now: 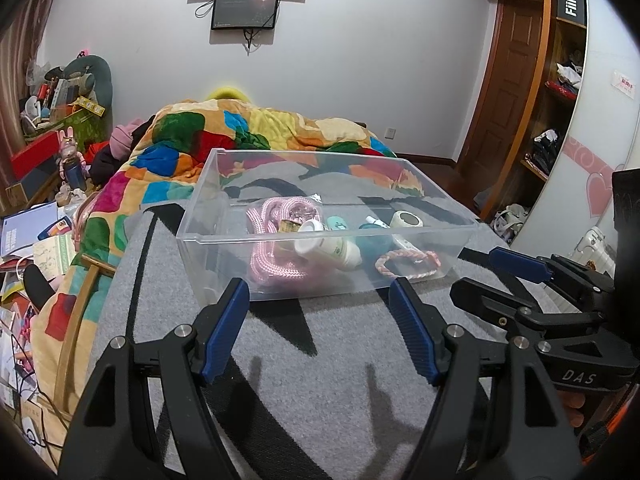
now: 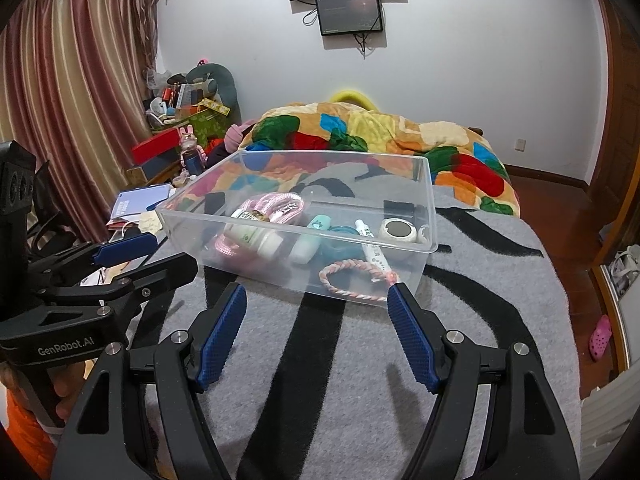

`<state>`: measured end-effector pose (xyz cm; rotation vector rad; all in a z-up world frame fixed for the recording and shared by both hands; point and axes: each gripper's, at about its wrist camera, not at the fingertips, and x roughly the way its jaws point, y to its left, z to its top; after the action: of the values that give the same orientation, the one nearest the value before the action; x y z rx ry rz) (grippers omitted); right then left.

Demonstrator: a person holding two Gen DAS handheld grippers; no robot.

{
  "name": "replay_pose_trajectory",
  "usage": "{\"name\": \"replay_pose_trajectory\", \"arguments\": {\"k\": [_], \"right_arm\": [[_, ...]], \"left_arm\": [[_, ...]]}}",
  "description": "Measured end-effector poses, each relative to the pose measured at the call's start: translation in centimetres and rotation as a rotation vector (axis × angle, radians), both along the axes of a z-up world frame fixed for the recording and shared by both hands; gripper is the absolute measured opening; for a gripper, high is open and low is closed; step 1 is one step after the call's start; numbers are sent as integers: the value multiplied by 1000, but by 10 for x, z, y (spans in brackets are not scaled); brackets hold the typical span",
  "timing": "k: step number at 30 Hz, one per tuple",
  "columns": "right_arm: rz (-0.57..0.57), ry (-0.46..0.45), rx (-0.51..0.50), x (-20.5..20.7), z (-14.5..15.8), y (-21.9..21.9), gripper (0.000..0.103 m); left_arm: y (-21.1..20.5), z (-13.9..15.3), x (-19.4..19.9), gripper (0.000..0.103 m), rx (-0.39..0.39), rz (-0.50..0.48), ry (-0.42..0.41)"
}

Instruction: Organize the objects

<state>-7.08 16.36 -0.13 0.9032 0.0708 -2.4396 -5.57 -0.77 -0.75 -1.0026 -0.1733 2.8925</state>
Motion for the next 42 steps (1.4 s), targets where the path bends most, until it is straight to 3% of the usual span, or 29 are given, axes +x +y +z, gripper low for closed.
{"name": "replay_pose_trajectory", "arguments": {"k": [18,22,42], "right_arm": [[1,-7,-10,-1,0,0,70],[1,-7,-12,-1,0,0,70],[6,-7,-14,1,0,-2,70]], "left_arm": [[3,-2,0,73,0,-6,-3],[3,-2,0,79,1,-7,-1],[-1,-1,2,89,-2,0,-4]]}}
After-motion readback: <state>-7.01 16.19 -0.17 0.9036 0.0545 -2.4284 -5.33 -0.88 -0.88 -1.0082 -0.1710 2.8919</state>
